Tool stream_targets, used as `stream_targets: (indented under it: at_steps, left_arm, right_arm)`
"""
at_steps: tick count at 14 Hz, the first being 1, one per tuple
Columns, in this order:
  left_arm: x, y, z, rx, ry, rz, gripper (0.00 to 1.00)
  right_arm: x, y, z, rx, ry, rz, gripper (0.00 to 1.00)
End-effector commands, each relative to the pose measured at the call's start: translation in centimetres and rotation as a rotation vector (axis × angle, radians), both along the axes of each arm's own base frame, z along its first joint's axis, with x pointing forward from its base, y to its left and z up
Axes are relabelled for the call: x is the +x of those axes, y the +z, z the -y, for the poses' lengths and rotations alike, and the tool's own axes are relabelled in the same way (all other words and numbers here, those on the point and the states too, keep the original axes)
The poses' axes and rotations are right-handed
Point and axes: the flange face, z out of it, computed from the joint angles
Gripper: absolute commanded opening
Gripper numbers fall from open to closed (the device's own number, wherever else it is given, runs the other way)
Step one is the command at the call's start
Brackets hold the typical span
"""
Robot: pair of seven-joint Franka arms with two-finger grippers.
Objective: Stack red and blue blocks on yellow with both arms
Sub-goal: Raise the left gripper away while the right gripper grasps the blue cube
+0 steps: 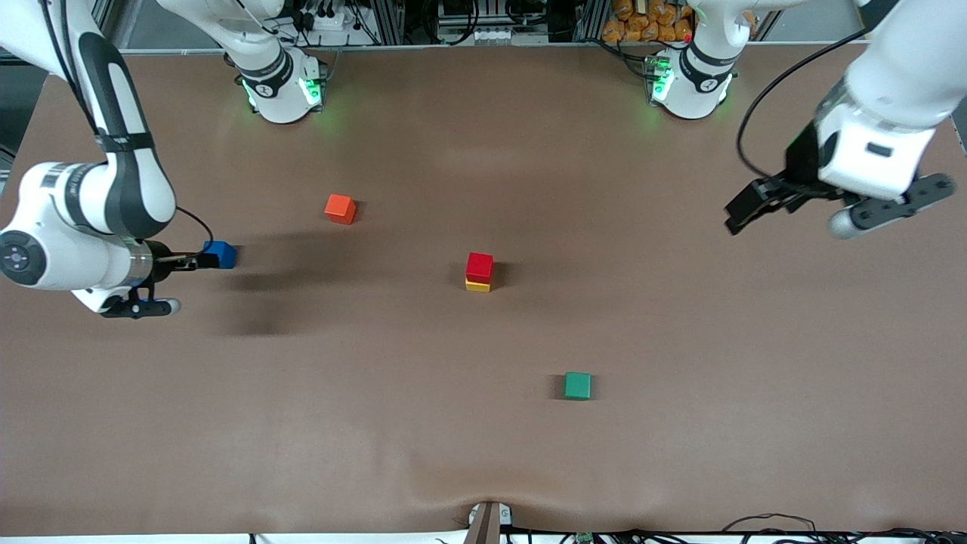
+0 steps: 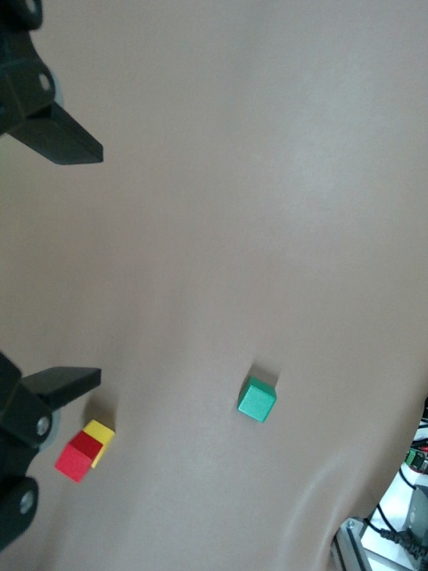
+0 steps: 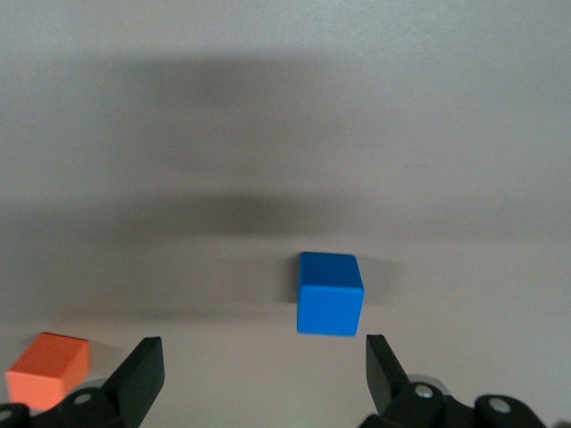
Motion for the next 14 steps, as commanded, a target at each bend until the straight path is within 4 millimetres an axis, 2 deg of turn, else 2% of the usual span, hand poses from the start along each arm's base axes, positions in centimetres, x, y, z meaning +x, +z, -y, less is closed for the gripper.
stream_targets:
  at_steps: [1, 2, 5, 6, 9, 11, 12, 13, 14]
  left_arm:
    - [-0.1, 1.0, -2.2, 0.022, -0.119, -0.012, 1.00]
    - [-0.1, 1.1, -3.5, 0.032, -0.171, -0.018, 1.00]
    - [-0.6, 1.1, -4.7, 0.066, -0.309, -0.050, 1.00]
    - [-1.0, 1.9, -5.9, 0.089, -0.333, -0.048, 1.00]
    - [-2.0, 2.5, -8.5, 0.102, -0.409, -0.079, 1.00]
    - [-2.5, 2.8, -8.1, 0.103, -0.416, -0.084, 1.00]
    - [-3.6, 3.3, -6.6, 0.105, -0.429, -0.073, 1.00]
    - [-4.2, 2.6, -5.5, 0.102, -0.428, -0.084, 1.00]
    - [-4.7, 2.6, -6.6, 0.096, -0.412, -0.080, 1.00]
  right_arm:
    - [-1.4, -1.1, 2.6, 0.032, 0.033, 0.021, 1.00]
    - [-1.7, -1.6, 2.9, 0.036, 0.025, 0.017, 1.00]
    - [-3.3, -3.9, 3.5, 0.036, 0.008, 0.025, 1.00]
    - [-3.9, -4.5, 3.3, 0.037, 0.008, 0.025, 1.00]
    - [-4.8, -5.5, 3.2, 0.036, 0.010, 0.030, 1.00]
    - [-5.5, -6.4, 3.1, 0.034, 0.009, 0.042, 1.00]
    - [-5.9, -6.8, 3.3, 0.034, 0.004, 0.042, 1.00]
    - [-6.3, -7.3, 3.7, 0.034, 0.000, 0.051, 1.00]
    - [-6.7, -7.6, 3.9, 0.036, 0.001, 0.052, 1.00]
